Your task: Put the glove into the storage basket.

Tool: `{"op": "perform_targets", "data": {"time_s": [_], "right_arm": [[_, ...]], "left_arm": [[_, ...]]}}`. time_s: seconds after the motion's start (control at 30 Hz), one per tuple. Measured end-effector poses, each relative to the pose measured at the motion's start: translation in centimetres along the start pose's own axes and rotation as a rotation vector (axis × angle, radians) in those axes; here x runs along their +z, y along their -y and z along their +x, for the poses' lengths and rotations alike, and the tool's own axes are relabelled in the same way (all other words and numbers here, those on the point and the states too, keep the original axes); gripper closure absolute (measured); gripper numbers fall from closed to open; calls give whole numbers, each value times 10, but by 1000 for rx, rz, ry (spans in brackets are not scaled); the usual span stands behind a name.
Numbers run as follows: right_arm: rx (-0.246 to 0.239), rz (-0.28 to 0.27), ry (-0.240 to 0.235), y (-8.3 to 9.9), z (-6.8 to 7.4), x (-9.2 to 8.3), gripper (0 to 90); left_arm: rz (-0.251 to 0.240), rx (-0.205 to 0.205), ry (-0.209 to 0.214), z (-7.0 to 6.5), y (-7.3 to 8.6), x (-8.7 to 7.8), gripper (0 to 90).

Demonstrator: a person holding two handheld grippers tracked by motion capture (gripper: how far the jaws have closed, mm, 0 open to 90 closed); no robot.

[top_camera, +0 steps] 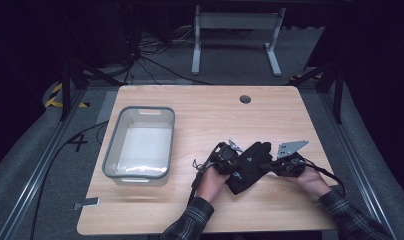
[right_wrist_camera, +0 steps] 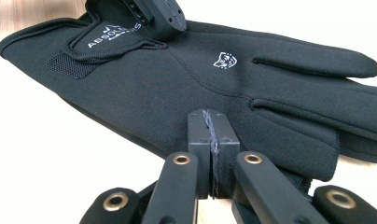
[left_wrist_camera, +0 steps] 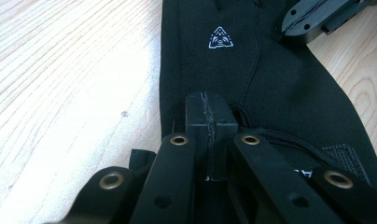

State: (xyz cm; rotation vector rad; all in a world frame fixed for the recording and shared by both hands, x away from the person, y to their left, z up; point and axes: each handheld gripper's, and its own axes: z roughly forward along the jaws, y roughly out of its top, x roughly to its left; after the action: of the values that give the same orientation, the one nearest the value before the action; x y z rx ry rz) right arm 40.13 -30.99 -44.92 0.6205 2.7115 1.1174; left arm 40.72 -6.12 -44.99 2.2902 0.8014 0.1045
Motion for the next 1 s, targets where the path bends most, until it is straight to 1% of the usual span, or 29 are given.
{"op": "perform_targets", "data": {"time_s": [0.1,0.13,0.17,0.2,0.23,0.27,0.33,0.4,0.43,0.47,0.53,0.6,0.63,0.67,0.73,0.8,0.83,0.87,0.93,1.0], "right_arm": [[-2,-5,5,0,0,-4,886],[3,-9,8,1,1,-6,865],[3,-9,8,1,1,-6,865],[4,-12,11,2,1,-9,847],[6,-18,20,5,0,-13,807],[13,-23,35,8,0,-17,759],[29,-27,54,13,-2,-24,700],[48,-36,85,19,-4,-32,602],[48,-36,85,19,-4,-32,602],[56,-31,104,23,-5,-36,550],[80,-33,138,35,-7,-42,444],[108,-21,153,45,-9,-47,376],[121,-20,161,50,-11,-49,355],[141,-24,171,56,-12,-51,306],[157,-24,196,64,-14,-54,245],[163,-23,209,69,-16,-55,198],[168,-18,215,71,-17,-55,189],[174,-15,223,73,-17,-55,177],[172,-16,229,75,-18,-55,165],[176,-19,236,75,-19,-55,164]], "left_arm": [[2,2,3,0,-1,-2,894],[1,2,0,0,-2,-3,884],[1,2,0,0,-2,-3,865],[-7,3,1,1,-3,-5,865],[-13,3,11,2,-3,-6,825],[-13,2,15,2,-3,-6,753],[-30,5,2,2,-4,-7,663],[-51,-4,21,2,-6,-6,558],[-51,-4,21,2,-6,-6,506],[-49,-4,28,2,-8,-6,506],[-56,8,36,0,-13,-4,392],[-55,19,49,-1,-16,-2,324],[-58,24,52,-2,-18,1,291],[-57,26,52,-3,-18,3,260],[-47,32,54,-4,-19,8,211],[-37,41,58,-5,-19,12,182],[-31,40,59,-6,-18,14,169],[-29,49,64,-6,-19,16,157],[-28,51,61,-8,-19,18,142],[-18,61,49,-10,-18,22,135]]}}
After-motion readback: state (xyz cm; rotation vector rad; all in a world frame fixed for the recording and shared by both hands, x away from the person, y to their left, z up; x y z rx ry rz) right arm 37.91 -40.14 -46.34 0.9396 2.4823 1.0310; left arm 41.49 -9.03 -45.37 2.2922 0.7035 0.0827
